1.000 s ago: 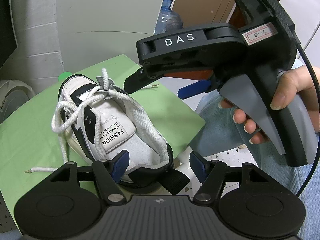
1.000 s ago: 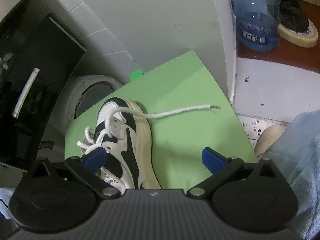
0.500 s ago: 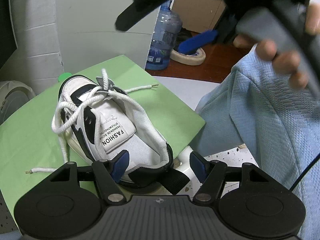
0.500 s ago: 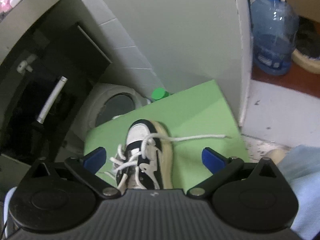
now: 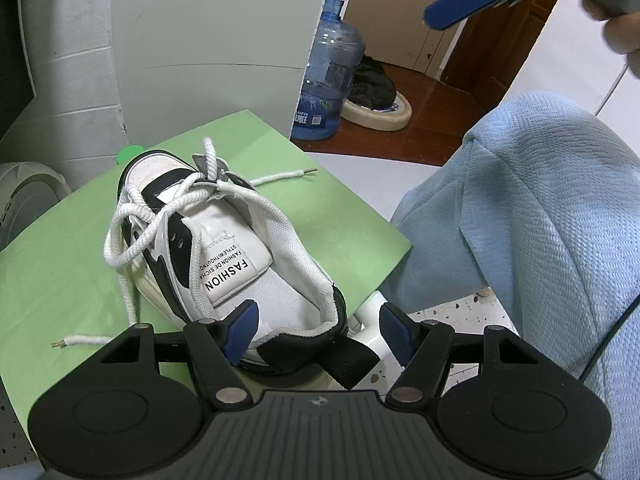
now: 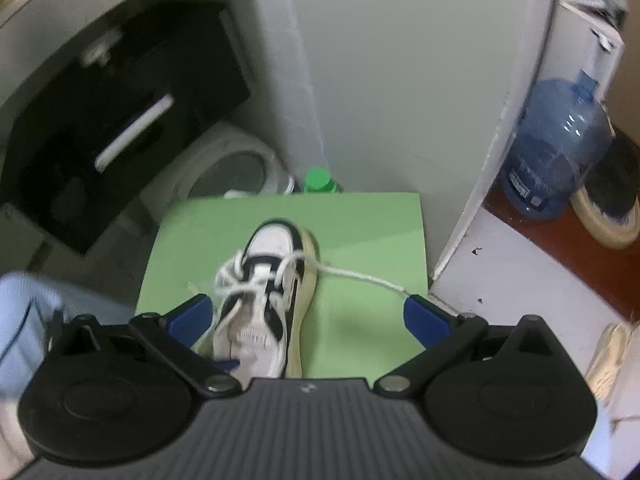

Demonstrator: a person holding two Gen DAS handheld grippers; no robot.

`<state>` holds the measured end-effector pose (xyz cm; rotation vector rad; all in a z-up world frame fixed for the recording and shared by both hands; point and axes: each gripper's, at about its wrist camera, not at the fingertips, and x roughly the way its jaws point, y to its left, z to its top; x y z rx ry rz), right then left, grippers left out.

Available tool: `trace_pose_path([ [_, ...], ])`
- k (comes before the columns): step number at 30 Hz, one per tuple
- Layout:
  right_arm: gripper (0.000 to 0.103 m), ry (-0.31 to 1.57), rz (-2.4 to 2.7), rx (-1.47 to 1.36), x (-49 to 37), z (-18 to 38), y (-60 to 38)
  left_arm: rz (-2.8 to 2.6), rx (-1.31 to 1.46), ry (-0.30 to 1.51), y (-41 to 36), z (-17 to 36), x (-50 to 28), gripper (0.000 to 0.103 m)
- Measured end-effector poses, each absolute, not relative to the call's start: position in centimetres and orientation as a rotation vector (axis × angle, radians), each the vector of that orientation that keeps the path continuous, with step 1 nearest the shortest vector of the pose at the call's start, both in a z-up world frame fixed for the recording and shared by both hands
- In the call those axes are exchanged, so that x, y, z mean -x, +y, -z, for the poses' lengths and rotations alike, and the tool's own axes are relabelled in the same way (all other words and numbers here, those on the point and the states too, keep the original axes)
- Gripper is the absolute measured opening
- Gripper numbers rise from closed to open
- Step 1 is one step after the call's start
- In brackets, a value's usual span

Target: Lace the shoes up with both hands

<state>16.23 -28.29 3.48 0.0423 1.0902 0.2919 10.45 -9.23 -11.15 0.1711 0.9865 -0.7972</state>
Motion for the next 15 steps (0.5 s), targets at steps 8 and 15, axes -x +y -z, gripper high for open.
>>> trace_pose_path([
  [8, 0.103, 1.087, -0.387, -0.089, -14.6, -7.4, -27.4, 0.797, -0.178, 0.984, -9.3, 11.1, -10.4, 0.066],
  [15, 0.103, 1.154, -0.373, -0.118, -15.3, -8.9, -26.8, 0.797, -0.169, 0.986, -9.1, 11.1, -10.4, 0.066],
])
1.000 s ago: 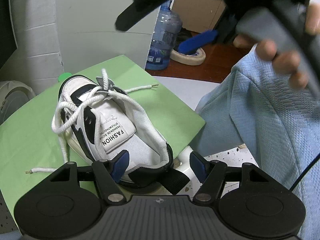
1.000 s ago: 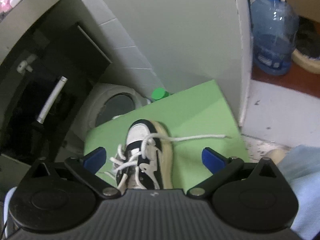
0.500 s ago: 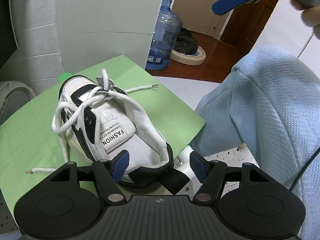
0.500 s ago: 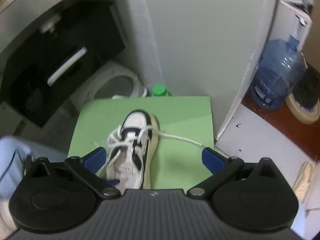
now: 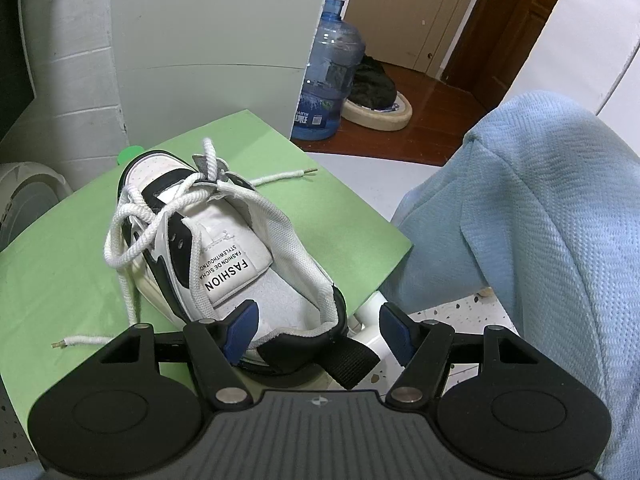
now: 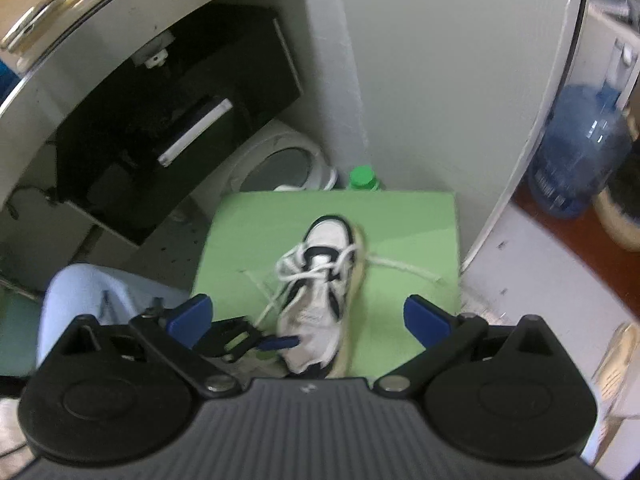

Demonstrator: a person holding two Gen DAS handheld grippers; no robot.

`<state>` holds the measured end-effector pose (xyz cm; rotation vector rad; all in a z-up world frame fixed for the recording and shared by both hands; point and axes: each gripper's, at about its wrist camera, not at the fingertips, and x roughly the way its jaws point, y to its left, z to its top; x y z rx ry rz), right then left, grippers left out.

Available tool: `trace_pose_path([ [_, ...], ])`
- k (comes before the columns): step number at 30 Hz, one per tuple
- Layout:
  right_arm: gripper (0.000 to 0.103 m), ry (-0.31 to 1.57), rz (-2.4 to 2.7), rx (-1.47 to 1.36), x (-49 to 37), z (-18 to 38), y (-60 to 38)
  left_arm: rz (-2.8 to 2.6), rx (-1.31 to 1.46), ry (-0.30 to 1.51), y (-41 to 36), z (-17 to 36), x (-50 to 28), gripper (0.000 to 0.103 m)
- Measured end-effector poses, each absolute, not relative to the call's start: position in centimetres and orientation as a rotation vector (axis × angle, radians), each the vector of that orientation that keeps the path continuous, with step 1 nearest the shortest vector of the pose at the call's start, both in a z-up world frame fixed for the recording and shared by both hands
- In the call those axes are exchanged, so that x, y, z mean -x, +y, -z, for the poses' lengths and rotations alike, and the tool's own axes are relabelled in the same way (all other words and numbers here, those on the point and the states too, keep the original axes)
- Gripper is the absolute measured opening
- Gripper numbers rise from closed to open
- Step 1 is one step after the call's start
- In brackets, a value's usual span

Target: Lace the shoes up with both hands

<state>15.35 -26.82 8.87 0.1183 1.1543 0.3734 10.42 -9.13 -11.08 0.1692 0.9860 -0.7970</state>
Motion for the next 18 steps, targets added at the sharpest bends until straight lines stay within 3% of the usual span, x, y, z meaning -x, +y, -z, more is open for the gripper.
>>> trace_pose_path([
  [6, 0.103, 1.16, -0.408, -0.092, -16.5, -8.4, -26.3, 0.797, -0.166, 0.988, -9.1, 11.1, -10.5, 0.066],
  [11, 0.103, 1.271, -0.352, -0.122, -19.4, -4.9, -27.9, 0.797, -0.159, 0.99, -9.1, 11.2, -10.5, 0.066],
  [18, 0.103, 1.252, -0.278, -0.016, -20.7, -1.7, -27.4, 0.795, -0.17, 0.987, -9.3, 11.2, -10.3, 0.066],
])
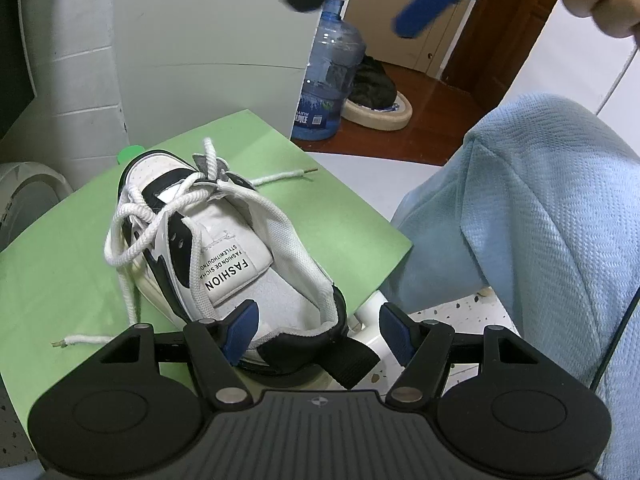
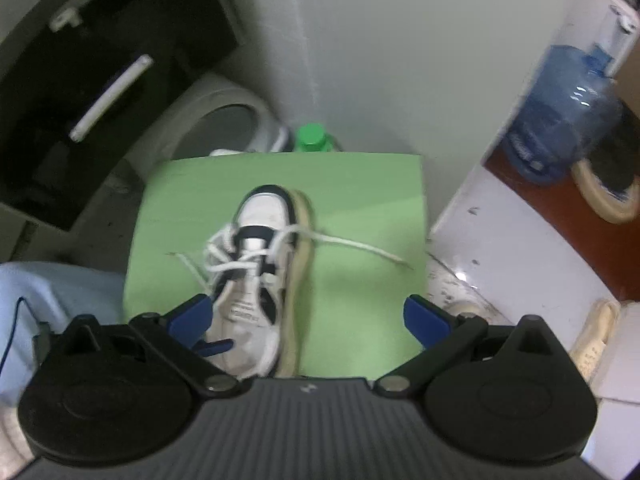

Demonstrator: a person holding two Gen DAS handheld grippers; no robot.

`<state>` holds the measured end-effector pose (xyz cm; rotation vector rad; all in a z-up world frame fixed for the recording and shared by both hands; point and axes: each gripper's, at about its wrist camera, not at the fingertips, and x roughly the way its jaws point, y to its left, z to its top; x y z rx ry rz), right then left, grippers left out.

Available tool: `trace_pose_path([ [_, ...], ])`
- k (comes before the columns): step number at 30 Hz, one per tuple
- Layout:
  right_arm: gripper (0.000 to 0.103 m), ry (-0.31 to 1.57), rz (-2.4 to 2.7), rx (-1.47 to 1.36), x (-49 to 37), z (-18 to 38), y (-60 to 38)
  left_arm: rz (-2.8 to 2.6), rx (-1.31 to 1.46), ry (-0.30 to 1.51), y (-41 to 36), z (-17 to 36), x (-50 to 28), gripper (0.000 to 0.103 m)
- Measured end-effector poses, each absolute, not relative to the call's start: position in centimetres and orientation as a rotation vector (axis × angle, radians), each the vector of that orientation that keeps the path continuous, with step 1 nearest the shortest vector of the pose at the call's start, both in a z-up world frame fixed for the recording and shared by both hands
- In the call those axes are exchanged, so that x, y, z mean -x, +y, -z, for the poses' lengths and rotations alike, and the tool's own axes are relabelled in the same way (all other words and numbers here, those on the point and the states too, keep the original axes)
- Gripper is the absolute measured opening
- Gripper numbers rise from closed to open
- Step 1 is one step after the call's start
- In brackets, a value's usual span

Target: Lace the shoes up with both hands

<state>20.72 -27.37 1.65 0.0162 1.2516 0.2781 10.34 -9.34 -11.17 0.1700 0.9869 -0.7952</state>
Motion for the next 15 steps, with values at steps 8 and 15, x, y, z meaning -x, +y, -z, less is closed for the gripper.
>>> trace_pose_path([
  [8, 0.103, 1.111, -0.35, 0.006, -20.5, -2.9, -25.7, 0.796, -0.172, 0.986, -9.2, 11.1, -10.4, 0.066],
  [15, 0.103, 1.193, -0.24, -0.127, -23.4, -2.1, -26.3, 0.796, -0.176, 0.985, -9.2, 11.1, -10.3, 0.066],
])
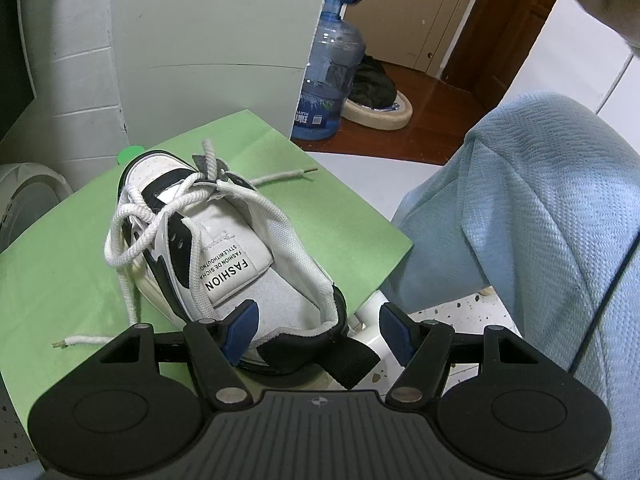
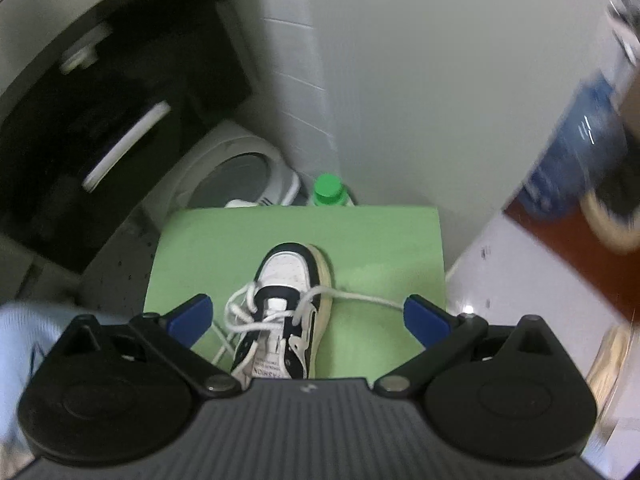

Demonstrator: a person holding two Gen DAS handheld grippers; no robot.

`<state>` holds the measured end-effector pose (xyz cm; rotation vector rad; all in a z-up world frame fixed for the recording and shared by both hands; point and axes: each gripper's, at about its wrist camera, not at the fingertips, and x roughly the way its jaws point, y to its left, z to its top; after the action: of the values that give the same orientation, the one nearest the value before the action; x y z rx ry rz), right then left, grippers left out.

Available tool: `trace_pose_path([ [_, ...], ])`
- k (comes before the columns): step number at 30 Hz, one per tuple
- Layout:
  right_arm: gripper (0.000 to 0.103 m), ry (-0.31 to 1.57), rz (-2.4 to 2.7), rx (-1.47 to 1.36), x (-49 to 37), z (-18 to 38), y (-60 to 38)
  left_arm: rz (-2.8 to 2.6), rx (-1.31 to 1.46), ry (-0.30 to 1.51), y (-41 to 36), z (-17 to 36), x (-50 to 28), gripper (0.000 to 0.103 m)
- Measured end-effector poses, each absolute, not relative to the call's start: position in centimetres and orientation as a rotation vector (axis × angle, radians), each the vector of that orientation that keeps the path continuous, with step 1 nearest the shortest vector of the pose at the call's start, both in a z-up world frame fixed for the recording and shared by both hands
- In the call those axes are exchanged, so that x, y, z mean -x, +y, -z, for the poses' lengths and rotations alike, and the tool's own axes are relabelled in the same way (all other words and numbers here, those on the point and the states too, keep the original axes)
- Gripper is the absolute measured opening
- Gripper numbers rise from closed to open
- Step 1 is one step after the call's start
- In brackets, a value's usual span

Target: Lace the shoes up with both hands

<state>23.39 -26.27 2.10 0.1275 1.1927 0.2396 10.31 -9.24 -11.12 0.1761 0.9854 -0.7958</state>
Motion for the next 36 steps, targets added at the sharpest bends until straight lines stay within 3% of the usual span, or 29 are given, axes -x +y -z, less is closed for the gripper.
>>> trace_pose_path([
  [14, 0.103, 1.24, -0.297, -0.283, -27.1, 1.3, -26.0, 0.797, -0.178, 0.984, -9.2, 11.2, -10.3, 0.066],
  [21, 0.103, 0.962, -0.372, -0.586, -24.8, 1.0, -28.2, 0.796, -0.18, 0.983, -9.2, 11.1, -10.3, 0.066],
  [30, 0.103, 1.051, -0.307, -0.441, -27.3, -0.4, -29.0, 0.796, -0.19, 0.98, -9.3, 11.1, -10.2, 0.066],
  [36, 0.103, 0.993, -0.149, -0.106, -25.1, -2.1, -26.5, 0.795, -0.191, 0.98, -9.3, 11.1, -10.2, 0.066],
])
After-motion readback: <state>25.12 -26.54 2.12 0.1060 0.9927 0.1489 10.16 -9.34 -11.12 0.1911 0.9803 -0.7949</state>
